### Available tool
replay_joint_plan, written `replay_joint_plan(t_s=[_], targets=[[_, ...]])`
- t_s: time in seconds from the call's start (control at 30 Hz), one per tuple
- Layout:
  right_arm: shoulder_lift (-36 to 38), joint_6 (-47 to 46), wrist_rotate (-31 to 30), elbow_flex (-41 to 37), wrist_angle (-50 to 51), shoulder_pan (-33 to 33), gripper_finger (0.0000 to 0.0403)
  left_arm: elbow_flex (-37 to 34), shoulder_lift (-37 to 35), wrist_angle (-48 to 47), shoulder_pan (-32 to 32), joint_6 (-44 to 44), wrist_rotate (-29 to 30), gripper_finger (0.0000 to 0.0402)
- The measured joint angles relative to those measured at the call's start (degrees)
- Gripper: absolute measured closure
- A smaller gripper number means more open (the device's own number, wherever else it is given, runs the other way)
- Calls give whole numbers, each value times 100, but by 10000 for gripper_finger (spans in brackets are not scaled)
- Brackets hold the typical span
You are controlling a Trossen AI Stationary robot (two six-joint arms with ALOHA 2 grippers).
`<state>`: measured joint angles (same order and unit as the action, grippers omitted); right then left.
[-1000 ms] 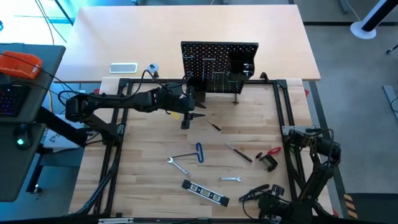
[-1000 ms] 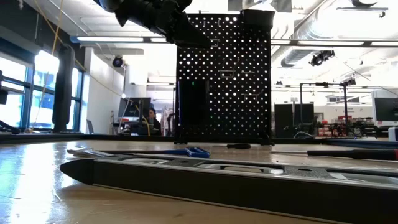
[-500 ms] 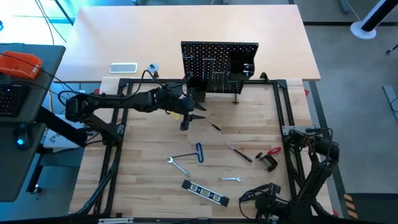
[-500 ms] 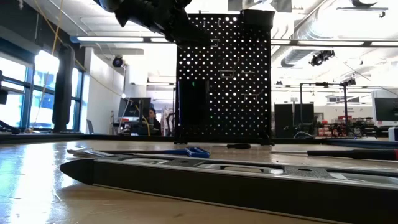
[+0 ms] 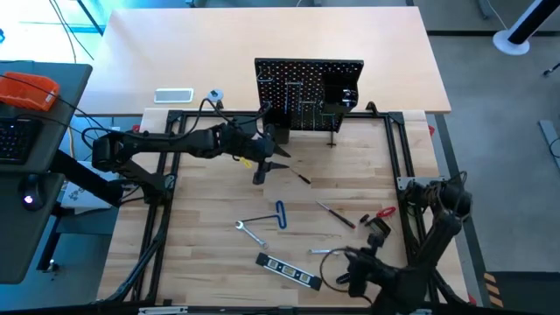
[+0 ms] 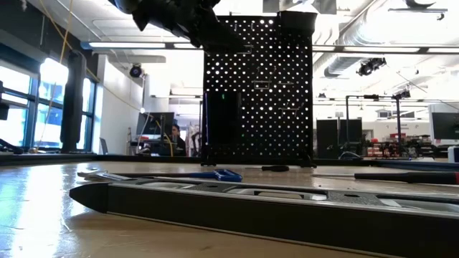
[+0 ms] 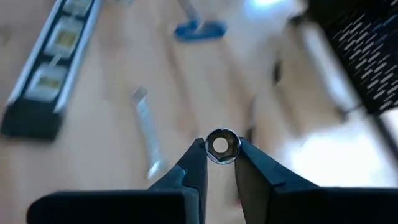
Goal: Hang tools onto peg board
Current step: Put the bolts on the pegboard
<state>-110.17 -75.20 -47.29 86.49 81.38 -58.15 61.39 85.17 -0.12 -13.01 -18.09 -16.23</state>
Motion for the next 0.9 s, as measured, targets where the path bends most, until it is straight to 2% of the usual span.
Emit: replay_joint_plan(t_s=[0.2,0.47,0.77,0.9], targets=[[413,1054,-890,1,143,396,352,2,0,88,46,197,-584,250],[670,2833,-1421,1,157,1090,352,-52,48,860,103,1096,-1479,250],[680,4443,-2139,1,100,1869,352,-61,552,1498,161,2040,-1539,250],[680,5060,-2416,1,-28,2130,352,-66,843,2158,161,2607,-1604,250]])
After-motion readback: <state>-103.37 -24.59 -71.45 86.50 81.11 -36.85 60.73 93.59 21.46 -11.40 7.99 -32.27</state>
